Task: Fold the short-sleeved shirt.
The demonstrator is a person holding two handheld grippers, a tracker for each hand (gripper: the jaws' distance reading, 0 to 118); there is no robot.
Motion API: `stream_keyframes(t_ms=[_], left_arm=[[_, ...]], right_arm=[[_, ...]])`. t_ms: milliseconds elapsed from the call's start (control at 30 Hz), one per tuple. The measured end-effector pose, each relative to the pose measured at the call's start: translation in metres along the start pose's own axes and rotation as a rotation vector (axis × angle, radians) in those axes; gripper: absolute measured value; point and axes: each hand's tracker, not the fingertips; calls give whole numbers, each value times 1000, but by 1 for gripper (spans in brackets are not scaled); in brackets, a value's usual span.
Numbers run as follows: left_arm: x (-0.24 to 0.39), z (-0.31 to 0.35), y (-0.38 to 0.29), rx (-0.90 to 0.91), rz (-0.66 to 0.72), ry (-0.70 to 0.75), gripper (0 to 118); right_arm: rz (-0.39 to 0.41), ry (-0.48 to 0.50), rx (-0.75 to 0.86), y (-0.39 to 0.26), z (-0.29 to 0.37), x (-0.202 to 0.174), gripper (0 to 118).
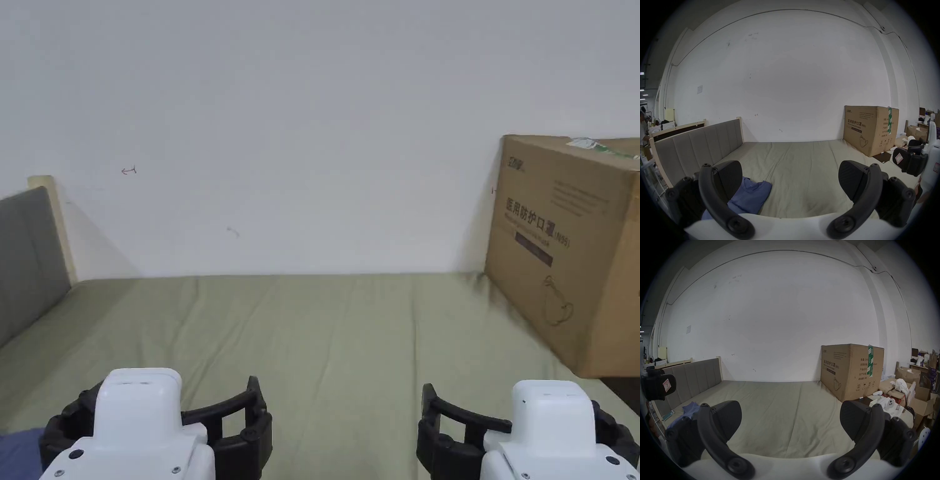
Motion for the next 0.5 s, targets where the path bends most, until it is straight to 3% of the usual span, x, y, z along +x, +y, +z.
stream_keyframes(t_ms=[300, 367, 433, 500], left_arm=[[-1, -1, -2, -1, 15, 2, 118], [-4, -1, -2, 16, 55, -1, 118], [-12, -1, -2, 37, 204, -43, 118], [-24, -4, -7, 27, 418, -100, 118]], right_arm=[[-19, 1, -10, 1, -1, 3, 118], [-32, -75, 21, 5, 1, 0, 118], [42, -101, 84, 11, 3, -8, 118], [239, -113, 131, 15, 2, -25, 118]])
